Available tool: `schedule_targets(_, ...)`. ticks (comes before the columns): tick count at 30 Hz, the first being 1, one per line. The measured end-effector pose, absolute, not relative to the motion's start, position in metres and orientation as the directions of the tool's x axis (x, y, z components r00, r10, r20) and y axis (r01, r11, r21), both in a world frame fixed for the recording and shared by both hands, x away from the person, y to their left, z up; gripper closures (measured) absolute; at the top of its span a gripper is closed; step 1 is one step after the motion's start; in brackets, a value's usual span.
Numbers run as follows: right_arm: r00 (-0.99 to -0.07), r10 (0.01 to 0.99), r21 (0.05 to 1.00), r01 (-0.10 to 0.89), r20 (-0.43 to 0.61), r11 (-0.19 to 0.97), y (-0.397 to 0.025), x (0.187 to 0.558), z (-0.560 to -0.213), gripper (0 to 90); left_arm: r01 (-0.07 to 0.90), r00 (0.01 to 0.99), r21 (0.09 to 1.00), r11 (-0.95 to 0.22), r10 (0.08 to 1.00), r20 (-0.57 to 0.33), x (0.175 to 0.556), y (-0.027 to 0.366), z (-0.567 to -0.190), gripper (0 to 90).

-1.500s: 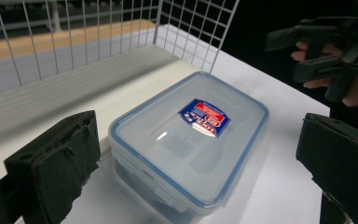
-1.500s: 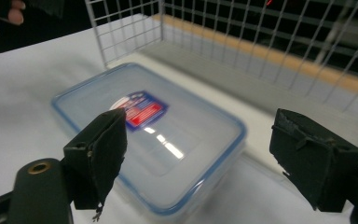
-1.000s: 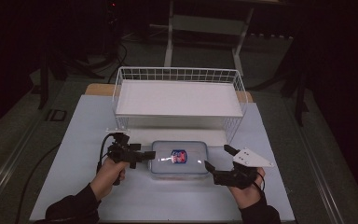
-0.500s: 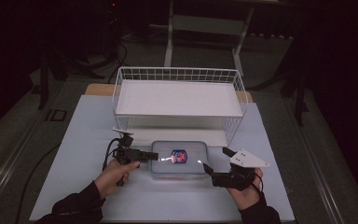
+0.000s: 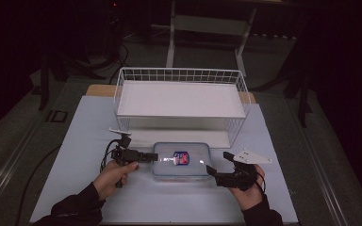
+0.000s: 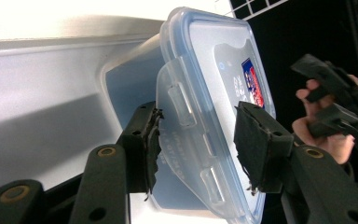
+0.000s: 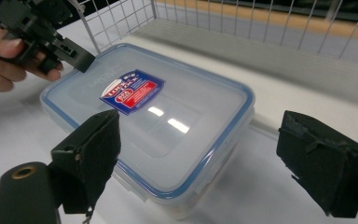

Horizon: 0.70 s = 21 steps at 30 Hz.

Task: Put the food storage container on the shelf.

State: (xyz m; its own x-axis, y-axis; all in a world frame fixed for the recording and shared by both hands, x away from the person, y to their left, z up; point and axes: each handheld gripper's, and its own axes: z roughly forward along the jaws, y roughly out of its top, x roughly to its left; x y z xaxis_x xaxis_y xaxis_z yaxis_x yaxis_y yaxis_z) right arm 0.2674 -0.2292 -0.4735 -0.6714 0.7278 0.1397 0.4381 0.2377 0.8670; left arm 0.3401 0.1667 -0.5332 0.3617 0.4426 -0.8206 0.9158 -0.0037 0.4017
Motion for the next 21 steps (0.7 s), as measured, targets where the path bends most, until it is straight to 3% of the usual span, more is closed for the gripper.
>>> schedule_targets(8, -0.638, 0.696, 0.792, 0.588, 0.330, 0.163, -0.237, 0.285, -0.485, 17.5, 0.878, 0.448, 0.476, -0.049, 0.434, -0.782, 0.330, 0.165, -0.525, 55.5)
schedule_targets(12, -0.631, 0.682, 0.771, 0.618, 0.370, 0.153, -0.239, 0.291, -0.488, 17.9, 0.863, 0.476, 0.501, -0.062, 0.431, -0.766, 0.326, 0.163, -0.523, 56.5)
schedule_targets(21, -0.605, 0.606, 0.682, 0.718, 0.516, 0.137, -0.247, 0.308, -0.503, 28.2, 0.831, 0.540, 0.544, -0.116, 0.404, -0.739, 0.316, 0.161, -0.519, 58.7)
